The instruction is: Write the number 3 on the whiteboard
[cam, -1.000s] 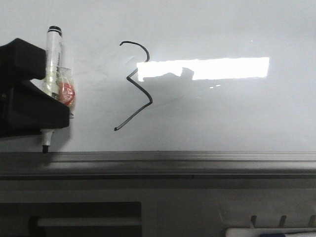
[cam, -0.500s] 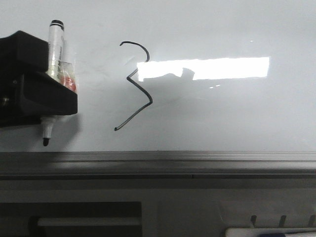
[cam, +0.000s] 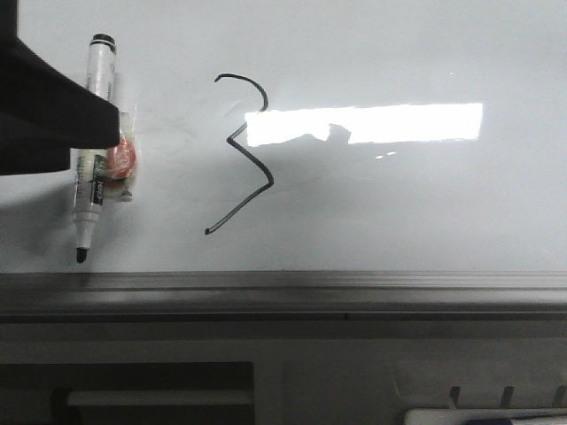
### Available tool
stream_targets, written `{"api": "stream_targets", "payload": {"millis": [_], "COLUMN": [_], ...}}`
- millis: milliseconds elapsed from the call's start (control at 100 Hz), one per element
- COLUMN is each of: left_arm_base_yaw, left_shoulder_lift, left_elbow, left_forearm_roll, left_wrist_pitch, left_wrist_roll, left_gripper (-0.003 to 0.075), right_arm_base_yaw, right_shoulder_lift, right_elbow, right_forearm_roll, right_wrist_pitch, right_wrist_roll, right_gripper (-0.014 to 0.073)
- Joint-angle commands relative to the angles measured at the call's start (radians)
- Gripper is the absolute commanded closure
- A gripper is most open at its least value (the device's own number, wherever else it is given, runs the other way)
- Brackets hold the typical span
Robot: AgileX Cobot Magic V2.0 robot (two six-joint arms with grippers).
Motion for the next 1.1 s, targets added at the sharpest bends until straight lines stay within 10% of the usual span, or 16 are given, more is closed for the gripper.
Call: {"api": "stream_targets", "payload": {"millis": [0, 230, 380, 690, 1090], "left_arm_base_yaw": [0.001, 0.001, 0.001, 0.001, 0.001], "left_shoulder_lift": [-0.055, -0.204, -0.313, -0.497, -0.619], "left_elbow": [-0.021, -0.021, -0.021, -0.021, -0.021], "left_forearm_roll": [0.026, 0.028, 0.117, 0.438, 0.537], "left_wrist_pitch": [-0.028, 0.026, 0.026, 0.188, 0.324], "left_wrist_roll": [0.028, 0.038, 0.040, 0.041, 0.041], "left_gripper": [0.0405, 0.0472, 0.0739, 0.0741, 0.0741], "right_arm_base_yaw": [-0.006, -0.006, -0.006, -0.006, -0.006], "right_shoulder_lift": [-0.032, -0.096, -0.181, -0.544, -0.958], "right_elbow": [-0.031, -0.027, 0.030, 0.434, 0.843], "right_forearm_roll": [0.003, 0.003, 0.003, 0.003, -0.030], "right_wrist_pitch": [-0.062, -0.038, -0.074, -0.439, -0.505], "right_wrist_roll": [0.004, 0.011, 0.013, 0.013, 0.011], "right_gripper": [0.0098, 0.0655, 0.0650, 0.0650, 0.0650]}}
